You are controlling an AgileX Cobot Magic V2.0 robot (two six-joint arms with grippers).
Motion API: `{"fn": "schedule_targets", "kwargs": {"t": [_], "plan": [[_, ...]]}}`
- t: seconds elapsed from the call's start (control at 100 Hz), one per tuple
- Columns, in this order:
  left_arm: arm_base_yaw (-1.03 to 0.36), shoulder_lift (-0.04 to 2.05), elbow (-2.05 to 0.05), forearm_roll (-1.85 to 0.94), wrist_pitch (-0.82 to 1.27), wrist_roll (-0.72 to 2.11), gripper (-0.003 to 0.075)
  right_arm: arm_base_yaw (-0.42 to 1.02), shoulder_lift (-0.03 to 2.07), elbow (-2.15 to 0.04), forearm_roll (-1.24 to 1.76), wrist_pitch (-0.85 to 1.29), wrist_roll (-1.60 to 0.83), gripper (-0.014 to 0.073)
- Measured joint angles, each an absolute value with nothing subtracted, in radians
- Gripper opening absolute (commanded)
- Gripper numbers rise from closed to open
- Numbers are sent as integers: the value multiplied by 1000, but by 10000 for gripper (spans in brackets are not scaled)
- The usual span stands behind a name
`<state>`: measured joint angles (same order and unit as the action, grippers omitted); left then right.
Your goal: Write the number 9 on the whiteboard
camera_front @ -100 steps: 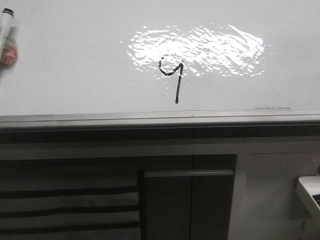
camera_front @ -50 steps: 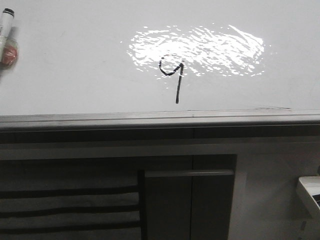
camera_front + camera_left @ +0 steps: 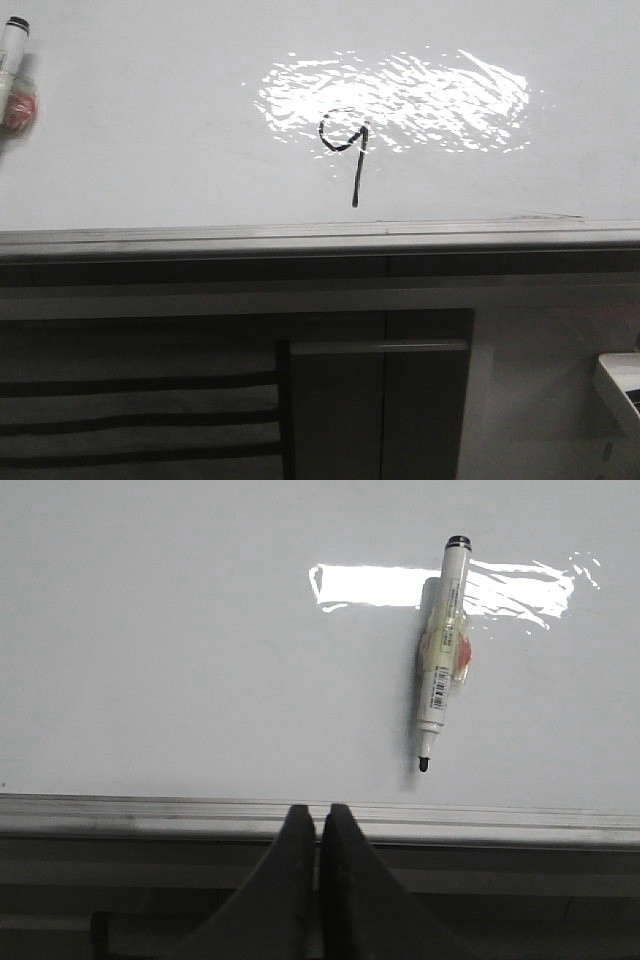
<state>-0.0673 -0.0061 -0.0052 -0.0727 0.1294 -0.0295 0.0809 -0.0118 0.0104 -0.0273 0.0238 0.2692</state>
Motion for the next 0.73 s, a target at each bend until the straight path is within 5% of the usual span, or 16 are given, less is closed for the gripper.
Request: {"fn": "schedule_targets", "kwargs": {"t": [0.73], "plan": [[-67,-6,-5,-73,129,-29,-20,81,-12,10,-26,22,126,-72]]}}
